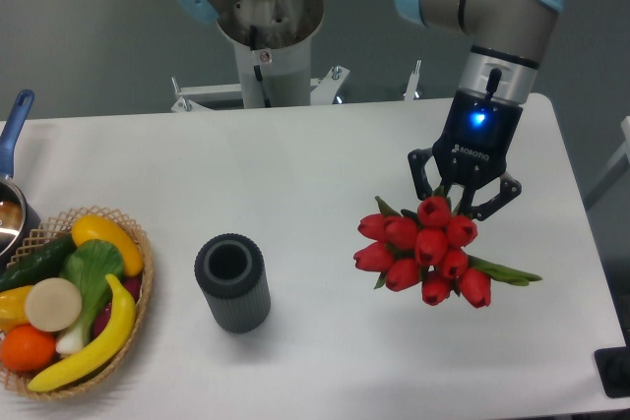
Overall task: Insert the flowers into the vase
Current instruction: 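Lift the held red tulip bunch and swing it toward the black vase, then position the tulip stems above the black vase opening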
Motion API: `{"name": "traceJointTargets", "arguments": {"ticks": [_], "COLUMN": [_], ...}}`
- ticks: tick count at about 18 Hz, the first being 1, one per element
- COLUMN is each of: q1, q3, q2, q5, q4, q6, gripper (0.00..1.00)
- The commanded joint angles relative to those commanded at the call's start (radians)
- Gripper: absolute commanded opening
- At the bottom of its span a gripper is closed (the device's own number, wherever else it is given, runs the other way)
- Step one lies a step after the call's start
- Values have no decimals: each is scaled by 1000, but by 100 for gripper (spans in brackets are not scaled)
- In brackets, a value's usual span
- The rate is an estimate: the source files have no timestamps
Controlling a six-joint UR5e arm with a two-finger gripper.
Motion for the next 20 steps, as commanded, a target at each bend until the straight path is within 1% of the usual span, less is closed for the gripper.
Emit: {"name": "traceJointTargets", "arguments": {"ticks": [2, 4, 5, 9, 11, 13, 17, 18, 20], "q1": [-2, 2, 0, -18, -44, -73, -132, -149, -213], "q3": [-12, -2, -11, -8, -3, -2, -11, -17, -43], "q2": [2, 2, 2, 6, 9, 6, -6, -12, -15], "q5": [0, -5, -14, -132, -224, -309, -445, -477, -500], "q4": [0, 0, 2, 35, 40, 67, 71, 71, 72], "q6": [2, 2, 5, -2, -2, -2, 8, 12, 18], "gripper": [25, 25, 25, 25, 25, 25, 25, 25, 25]}}
